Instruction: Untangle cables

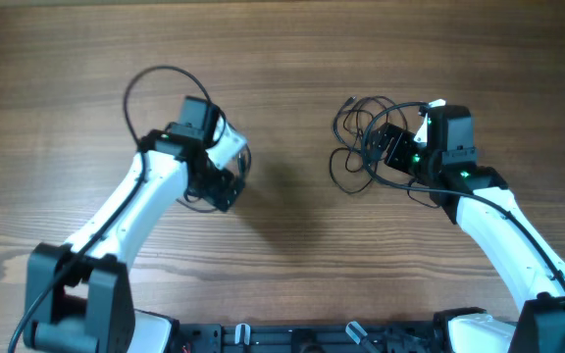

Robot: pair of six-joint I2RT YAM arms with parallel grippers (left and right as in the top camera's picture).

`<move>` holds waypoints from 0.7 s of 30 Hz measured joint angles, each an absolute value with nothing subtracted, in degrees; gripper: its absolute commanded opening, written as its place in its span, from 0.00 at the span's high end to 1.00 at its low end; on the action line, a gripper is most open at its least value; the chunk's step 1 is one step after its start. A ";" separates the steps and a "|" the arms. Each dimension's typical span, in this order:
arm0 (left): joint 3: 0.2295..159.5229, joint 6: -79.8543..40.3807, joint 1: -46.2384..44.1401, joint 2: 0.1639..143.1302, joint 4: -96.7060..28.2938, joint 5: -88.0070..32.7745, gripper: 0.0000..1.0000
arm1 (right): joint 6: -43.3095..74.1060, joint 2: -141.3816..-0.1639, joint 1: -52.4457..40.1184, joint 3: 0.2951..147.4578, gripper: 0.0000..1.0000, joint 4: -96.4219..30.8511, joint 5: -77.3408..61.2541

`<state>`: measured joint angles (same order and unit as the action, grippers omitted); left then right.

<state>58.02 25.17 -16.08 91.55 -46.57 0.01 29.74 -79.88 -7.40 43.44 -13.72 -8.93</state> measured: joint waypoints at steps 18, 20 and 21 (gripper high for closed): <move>52.60 42.11 -18.33 96.86 -42.11 -4.03 0.16 | 29.74 -79.88 -7.40 43.42 0.00 -13.74 -8.93; 50.85 42.76 -18.33 96.64 -42.83 -4.25 0.21 | 29.71 -79.92 -7.40 43.42 0.00 -13.72 -8.93; 50.30 42.85 -18.33 96.29 -42.76 -4.19 0.23 | 29.74 -79.92 -7.40 43.42 0.00 -13.74 -8.93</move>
<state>50.30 42.85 -18.33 96.29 -42.76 -4.19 29.74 -79.92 -7.40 43.42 -13.74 -8.93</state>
